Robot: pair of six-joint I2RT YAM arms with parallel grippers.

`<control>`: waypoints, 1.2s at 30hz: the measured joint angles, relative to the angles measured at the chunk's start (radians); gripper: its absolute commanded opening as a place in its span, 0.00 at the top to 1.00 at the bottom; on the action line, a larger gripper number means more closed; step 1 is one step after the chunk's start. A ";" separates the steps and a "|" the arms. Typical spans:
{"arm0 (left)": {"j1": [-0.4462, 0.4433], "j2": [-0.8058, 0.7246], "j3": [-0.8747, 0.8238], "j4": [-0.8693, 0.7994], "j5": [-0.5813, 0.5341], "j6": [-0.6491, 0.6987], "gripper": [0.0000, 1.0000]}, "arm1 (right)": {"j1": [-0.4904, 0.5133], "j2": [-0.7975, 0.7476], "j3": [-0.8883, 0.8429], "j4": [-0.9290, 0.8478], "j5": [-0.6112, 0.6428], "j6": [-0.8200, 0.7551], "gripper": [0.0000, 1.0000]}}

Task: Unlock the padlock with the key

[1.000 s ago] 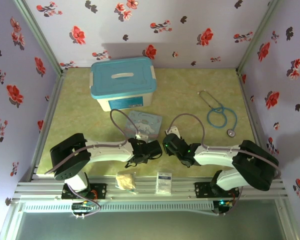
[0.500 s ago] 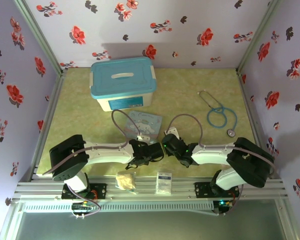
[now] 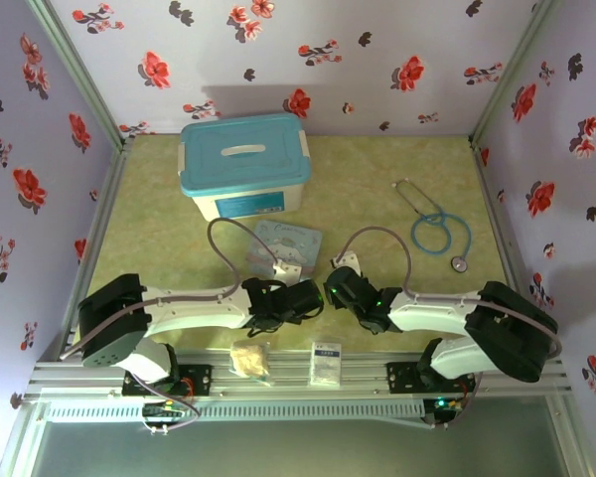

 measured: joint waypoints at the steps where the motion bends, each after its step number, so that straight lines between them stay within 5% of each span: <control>1: 0.000 0.000 -0.002 0.000 -0.001 0.000 0.68 | 0.000 0.000 -0.001 0.000 0.000 0.001 0.51; 10: 0.045 -0.109 -0.098 -0.006 -0.018 0.039 0.56 | 0.000 0.002 -0.002 0.014 -0.009 0.005 0.47; 14: 0.061 -0.129 -0.138 0.026 -0.015 0.051 0.56 | 0.000 0.005 -0.002 0.016 -0.012 0.019 0.19; 36: 0.046 0.011 -0.103 0.113 0.019 0.101 0.64 | 0.000 0.009 -0.002 0.019 -0.015 0.026 0.19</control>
